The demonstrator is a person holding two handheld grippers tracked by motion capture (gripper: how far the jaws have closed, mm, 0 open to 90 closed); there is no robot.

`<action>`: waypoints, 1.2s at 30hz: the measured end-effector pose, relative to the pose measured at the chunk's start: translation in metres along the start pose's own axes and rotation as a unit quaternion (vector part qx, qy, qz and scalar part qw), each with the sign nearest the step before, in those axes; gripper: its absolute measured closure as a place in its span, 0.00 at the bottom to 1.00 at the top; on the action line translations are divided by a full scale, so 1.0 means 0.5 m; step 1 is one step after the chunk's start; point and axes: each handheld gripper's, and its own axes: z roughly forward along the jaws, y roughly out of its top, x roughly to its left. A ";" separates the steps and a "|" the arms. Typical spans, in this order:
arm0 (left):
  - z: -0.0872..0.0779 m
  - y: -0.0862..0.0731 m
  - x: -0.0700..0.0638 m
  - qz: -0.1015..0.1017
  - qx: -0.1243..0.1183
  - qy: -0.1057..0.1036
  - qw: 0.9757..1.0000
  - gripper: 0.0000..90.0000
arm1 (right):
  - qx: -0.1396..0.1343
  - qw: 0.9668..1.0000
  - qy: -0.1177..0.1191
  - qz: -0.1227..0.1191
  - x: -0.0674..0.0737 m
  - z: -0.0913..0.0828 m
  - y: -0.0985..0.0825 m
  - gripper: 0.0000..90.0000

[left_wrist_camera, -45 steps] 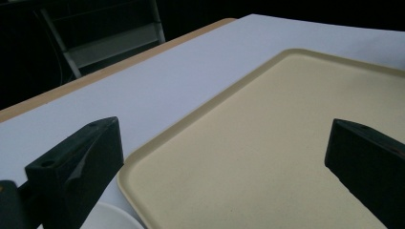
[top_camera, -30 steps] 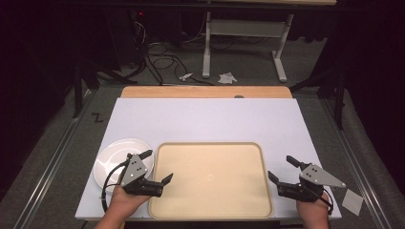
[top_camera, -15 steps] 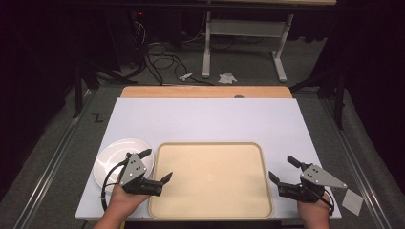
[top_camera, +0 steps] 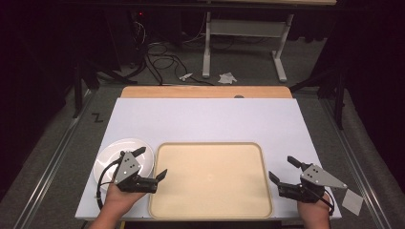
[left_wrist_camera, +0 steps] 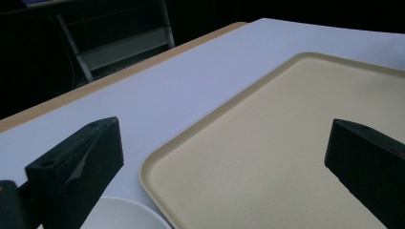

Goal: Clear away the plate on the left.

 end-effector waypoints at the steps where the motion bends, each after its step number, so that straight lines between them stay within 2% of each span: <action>1: -0.003 0.000 0.003 -0.002 -0.002 0.003 1.000 0.00 | 0.000 1.000 0.000 0.000 0.000 0.000 0.000 0.18; 10: -0.018 -0.004 0.027 -0.011 -0.005 0.020 1.000 0.00 | -0.001 1.000 0.001 -0.002 0.000 0.000 0.000 0.18; 13: -0.034 -0.010 0.039 0.001 0.001 0.035 0.999 0.00 | -0.003 1.000 0.001 -0.001 0.001 -0.003 0.000 0.18; 16: -0.044 -0.013 0.049 0.001 0.002 0.042 0.999 0.00 | -0.003 1.000 -0.001 -0.003 -0.001 -0.004 0.001 0.18; 17: -0.050 -0.015 0.055 -0.002 0.002 0.046 0.999 0.00 | -0.001 1.000 -0.002 0.002 -0.001 -0.005 0.000 0.18; 23: -0.082 -0.033 0.092 -0.022 0.001 0.071 0.997 0.00 | -0.004 1.000 0.000 -0.002 -0.001 -0.005 0.001 0.18; 36: -0.129 -0.064 0.133 -0.037 0.008 0.096 0.995 0.01 | -0.007 1.000 0.002 -0.004 -0.001 -0.005 0.001 0.18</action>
